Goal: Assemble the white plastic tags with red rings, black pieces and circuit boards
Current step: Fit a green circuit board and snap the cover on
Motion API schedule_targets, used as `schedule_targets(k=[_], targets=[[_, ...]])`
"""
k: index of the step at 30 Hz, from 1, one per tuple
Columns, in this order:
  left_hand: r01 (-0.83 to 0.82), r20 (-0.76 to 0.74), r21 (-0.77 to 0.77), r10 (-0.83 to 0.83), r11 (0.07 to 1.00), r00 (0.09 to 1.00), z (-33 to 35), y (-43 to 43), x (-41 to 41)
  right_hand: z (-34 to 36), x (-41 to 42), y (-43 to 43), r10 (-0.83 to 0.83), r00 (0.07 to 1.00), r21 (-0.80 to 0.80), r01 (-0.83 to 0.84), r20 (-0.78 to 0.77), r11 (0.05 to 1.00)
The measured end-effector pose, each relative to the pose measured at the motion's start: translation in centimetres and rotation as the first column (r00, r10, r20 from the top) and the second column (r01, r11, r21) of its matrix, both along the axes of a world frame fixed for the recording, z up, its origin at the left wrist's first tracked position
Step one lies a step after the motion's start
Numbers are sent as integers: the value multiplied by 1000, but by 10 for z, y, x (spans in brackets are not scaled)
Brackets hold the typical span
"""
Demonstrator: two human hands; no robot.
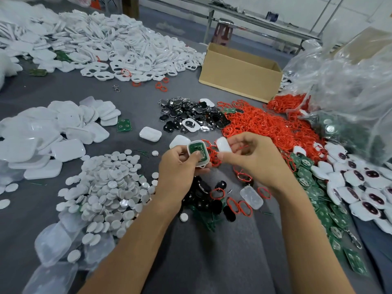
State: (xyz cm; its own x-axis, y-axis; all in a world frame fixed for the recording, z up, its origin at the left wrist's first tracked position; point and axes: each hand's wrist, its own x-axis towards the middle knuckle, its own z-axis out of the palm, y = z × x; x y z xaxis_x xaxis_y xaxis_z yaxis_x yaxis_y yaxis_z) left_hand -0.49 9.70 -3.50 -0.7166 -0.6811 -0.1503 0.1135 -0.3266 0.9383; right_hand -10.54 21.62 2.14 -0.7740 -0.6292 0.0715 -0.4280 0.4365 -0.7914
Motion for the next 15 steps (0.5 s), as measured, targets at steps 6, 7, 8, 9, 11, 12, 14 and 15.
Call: schedule_targets(k=[6, 7, 8, 9, 11, 12, 14, 15], targets=[[24, -47, 82, -20, 996, 999, 2, 0, 2, -4, 24, -26, 17, 995, -52, -11, 100, 999], [28, -49, 86, -24, 996, 999, 2, 0, 2, -6, 23, -26, 11, 997, -42, -8, 73, 999], [33, -51, 91, -29, 995, 998, 2, 0, 3, -7, 23, -26, 10, 999, -33, -9, 46, 999], [37, -52, 93, -33, 995, 998, 3, 0, 3, -7, 22, -26, 13, 1000, -25, -12, 21, 1000], [41, -58, 86, -36, 995, 998, 3, 0, 3, -9, 22, -26, 21, 1000, -20, -21, 0, 1000], [40, -62, 79, -35, 996, 997, 3, 0, 3, -9, 22, -25, 26, 1000, -20, -26, -3, 999], [35, -74, 64, -30, 997, 997, 4, 0, 4, -8, 22, -24, 42, 999, -24, -42, -17, 999], [30, -82, 55, -25, 998, 996, 4, 0, 4, -7, 21, -23, 56, 998, -39, -57, -26, 998]])
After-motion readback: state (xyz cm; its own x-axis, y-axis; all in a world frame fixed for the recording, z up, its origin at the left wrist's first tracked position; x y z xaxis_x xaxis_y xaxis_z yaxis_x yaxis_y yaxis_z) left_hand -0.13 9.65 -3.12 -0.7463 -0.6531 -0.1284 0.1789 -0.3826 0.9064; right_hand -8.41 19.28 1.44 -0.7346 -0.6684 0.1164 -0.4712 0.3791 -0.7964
